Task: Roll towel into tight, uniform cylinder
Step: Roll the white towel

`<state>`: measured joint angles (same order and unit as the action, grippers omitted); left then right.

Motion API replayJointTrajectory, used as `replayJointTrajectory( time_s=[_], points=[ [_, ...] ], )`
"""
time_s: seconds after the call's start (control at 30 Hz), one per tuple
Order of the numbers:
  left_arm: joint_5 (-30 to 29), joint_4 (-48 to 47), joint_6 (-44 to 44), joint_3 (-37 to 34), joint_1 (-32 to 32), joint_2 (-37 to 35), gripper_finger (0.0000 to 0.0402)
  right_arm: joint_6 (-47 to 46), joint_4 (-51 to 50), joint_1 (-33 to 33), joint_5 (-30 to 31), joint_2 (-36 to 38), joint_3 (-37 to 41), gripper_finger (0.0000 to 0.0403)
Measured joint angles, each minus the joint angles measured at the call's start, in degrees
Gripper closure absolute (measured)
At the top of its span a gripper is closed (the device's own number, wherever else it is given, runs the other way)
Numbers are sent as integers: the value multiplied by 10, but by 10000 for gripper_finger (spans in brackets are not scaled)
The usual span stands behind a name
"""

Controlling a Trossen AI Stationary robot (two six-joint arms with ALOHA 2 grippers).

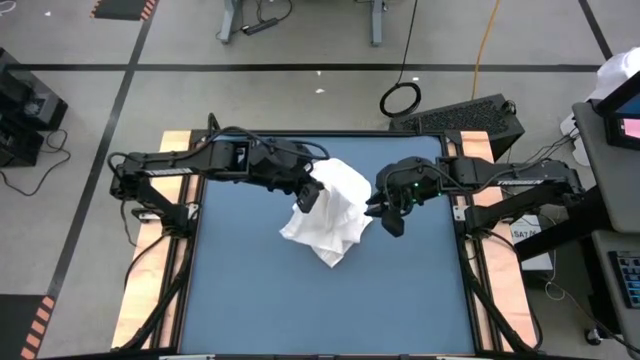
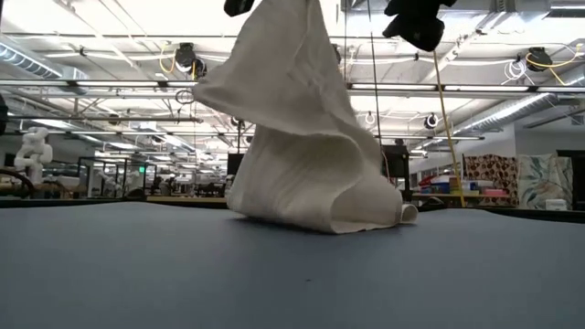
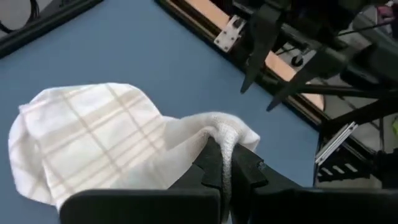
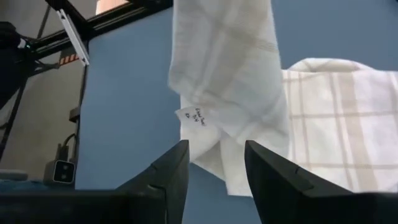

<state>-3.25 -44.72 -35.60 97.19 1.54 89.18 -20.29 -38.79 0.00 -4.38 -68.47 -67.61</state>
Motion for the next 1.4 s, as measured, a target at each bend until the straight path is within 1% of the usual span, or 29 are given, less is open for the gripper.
replayJointTrajectory(
  time_s=[0.1, 0.2, 0.33, 0.5, 0.6, 0.73, 0.8, 0.93, 1.07, 1.13, 1.2, 1.27, 1.4],
  points=[
    [0, -37, -5, 0, -1, 0, 397, -3, -8, -8, 3, -2, 0, 257],
    [0, -143, -61, 0, -2, -4, 397, -17, -32, -22, 3, -10, 0, 257],
    [-1, -252, -99, 0, -13, -6, 397, -17, -58, -45, 3, -29, 0, 257],
    [2, -331, -164, 0, -49, -11, 397, 18, -75, -73, -1, -70, 0, 257],
    [17, -345, -224, 0, -80, -14, 397, 58, -67, -89, -10, -98, 0, 257],
    [30, -338, -321, 12, -121, -26, 397, 105, -59, -108, -77, -135, 0, 257],
    [30, -338, -364, 24, -141, -31, 397, 121, -61, -112, -95, -152, 0, 257],
    [22, -342, -435, 53, -186, -42, 397, 149, -69, -113, -96, -183, 0, 257],
    [-2, -341, -483, 70, -225, -49, 397, 165, -54, -113, -95, -212, 16, 257],
    [-19, -340, -499, 79, -237, -50, 397, 167, -35, -111, -104, -224, 37, 257],
    [-37, -341, -505, 89, -243, -51, 397, 165, -8, -111, -132, -233, 68, 257],
    [-55, -342, -505, 96, -250, -53, 397, 155, 44, -111, -153, -237, 110, 257],
    [-85, -343, -496, 96, -250, -58, 397, 109, 146, -114, -154, -239, 193, 257]
  ],
)
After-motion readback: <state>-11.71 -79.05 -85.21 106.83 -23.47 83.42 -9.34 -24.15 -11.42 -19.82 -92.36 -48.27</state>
